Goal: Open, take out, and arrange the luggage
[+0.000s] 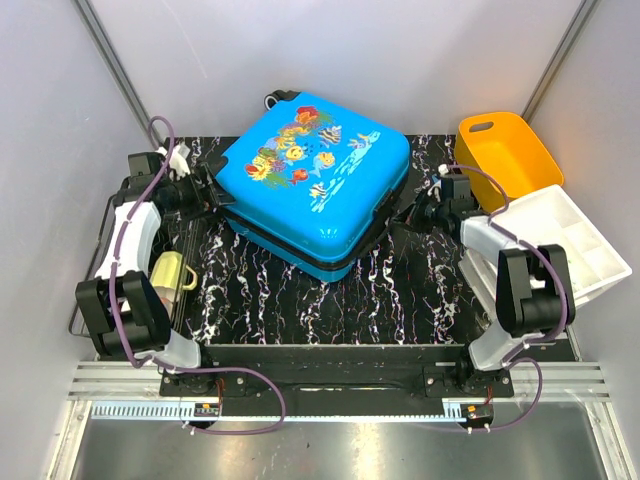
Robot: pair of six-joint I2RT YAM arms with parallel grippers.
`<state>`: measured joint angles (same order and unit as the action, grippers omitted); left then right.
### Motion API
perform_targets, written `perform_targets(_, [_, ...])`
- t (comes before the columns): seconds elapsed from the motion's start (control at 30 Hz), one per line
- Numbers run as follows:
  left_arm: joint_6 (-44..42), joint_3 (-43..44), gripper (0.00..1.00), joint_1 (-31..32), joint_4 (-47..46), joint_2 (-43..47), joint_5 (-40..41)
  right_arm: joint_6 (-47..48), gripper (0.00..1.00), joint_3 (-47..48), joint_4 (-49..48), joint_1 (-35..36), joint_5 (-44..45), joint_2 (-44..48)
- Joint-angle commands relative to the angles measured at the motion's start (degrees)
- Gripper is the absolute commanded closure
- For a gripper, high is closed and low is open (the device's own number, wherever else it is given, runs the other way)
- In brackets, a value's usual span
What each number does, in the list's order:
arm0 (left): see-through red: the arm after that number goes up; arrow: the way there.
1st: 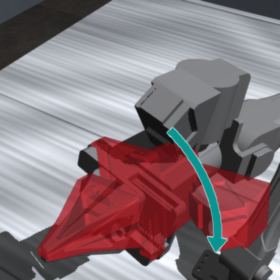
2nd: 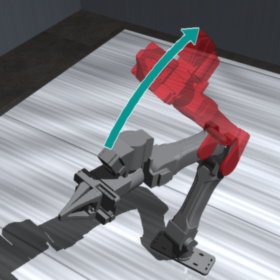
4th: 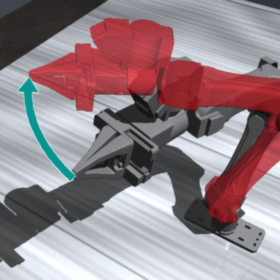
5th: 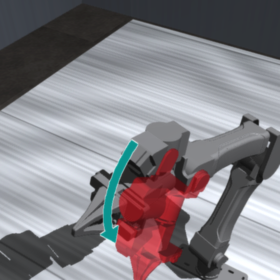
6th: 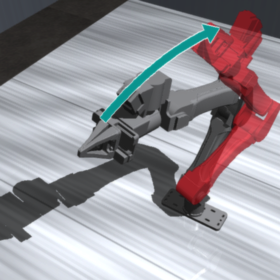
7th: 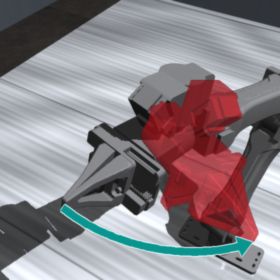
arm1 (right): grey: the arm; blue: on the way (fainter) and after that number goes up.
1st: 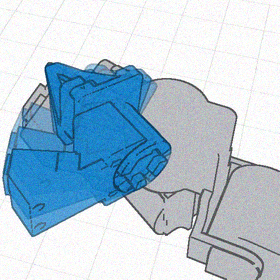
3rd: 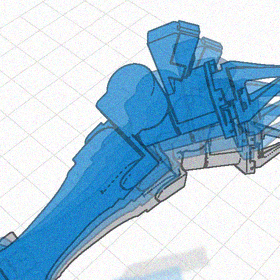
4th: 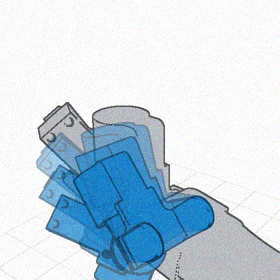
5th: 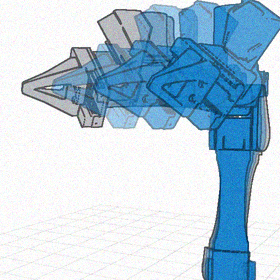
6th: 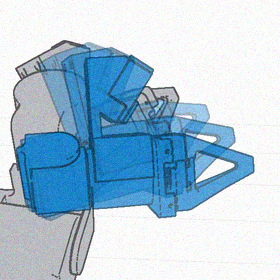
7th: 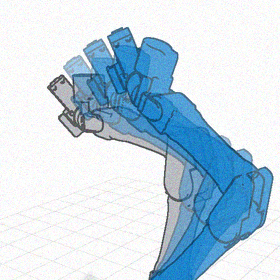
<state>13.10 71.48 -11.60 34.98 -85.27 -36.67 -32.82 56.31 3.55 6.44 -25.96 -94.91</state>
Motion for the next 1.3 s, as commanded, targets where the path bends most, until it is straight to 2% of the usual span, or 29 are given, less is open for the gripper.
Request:
perform_targets(0.0, [3.5, 2.6, 0.13, 1.0, -8.6, -3.1, -2.4, 2.3, 1.0, -5.3, 1.8, 0.1, -2.7, 7.3])
perform_targets(0.03, [3.9, 3.8, 0.14, 1.1, -9.2, -3.8, -2.4, 3.5, 0.97, -5.4, 2.3, 0.0, -4.4, 8.0])
perform_targets(0.07, [4.2, 4.6, 0.15, 1.3, -9.6, -4.8, -2.4, 4.8, 0.89, -4.7, 5.0, 0.1, -4.8, 8.9])
perform_targets(0.1, [4.6, 5.4, 0.16, 1.3, -10.2, -6.6, -2.6, 6.3, 0.67, -3.8, 6.7, 0.0, -4.5, 10.9])
perform_targets(0.2, [4.3, 9.0, 0.18, 1.3, -10.7, -9.1, -2.8, 13.6, 0.43, 1.7, 14.1, 0.0, -2.7, 15.7])
perform_targets(0.33, [4.2, 13.6, 0.19, 1.7, -12.0, -13.6, -3.4, 24.7, 0.3, 10.7, 23.6, 0.0, -3.8, 20.2])
perform_targets(0.43, [4.0, 17.5, 0.2, 2.6, -12.4, -17.5, -3.6, 29.5, 0.17, 17.4, 29.2, -0.1, -4.5, 21.2])
perform_targets(0.53, [3.8, 21.7, 0.21, 3.3, -12.5, -20.4, -3.7, 30.4, 0.1, 22.9, 27.4, -0.4, 3.2, 19.3])
perform_targets(0.63, [-0.3, 27.7, 0.19, 3.0, -7.1, -22.7, -3.9, 29.0, 0.1, 31.0, 23.1, -1.8, 8.8, 12.7])
perform_targets(0.7, [-4.4, 28.5, 0.17, 2.5, -3.3, -21.3, -3.8, 27.7, 0.1, 38.6, 22.9, -3.6, 11.2, 6.4])
perform_targets(0.77, [-6.8, 27.6, 0.12, 1.6, -1.2, -19.4, -3.9, 26.4, 0.12, 42.7, 21.7, -5.1, 12.3, 2.3])
perform_targets(0.9, [-8.5, 23.8, 0.11, 1.0, 1.0, -13.6, -3.5, 26.4, 0.19, 55.4, 21.4, -6.1, 17.6, -10.5])
perform_targets(0.97, [-7.7, 20.8, 0.11, 1.0, 1.3, -12.0, -2.9, 27.3, 0.22, 58.6, 21.4, -6.1, 18.8, -14.5])
perform_targets(1.13, [-5.5, 12.1, 0.07, 1.2, 1.2, -7.0, -2.9, 28.2, 0.3, 65.5, 21.5, -6.1, 13.8, -25.1])
perform_targets(1.27, [-4.3, 5.0, 0.07, 1.2, -2.5, -3.8, -2.2, 26.7, 0.35, 61.7, 17.7, -5.9, 5.1, -27.6])
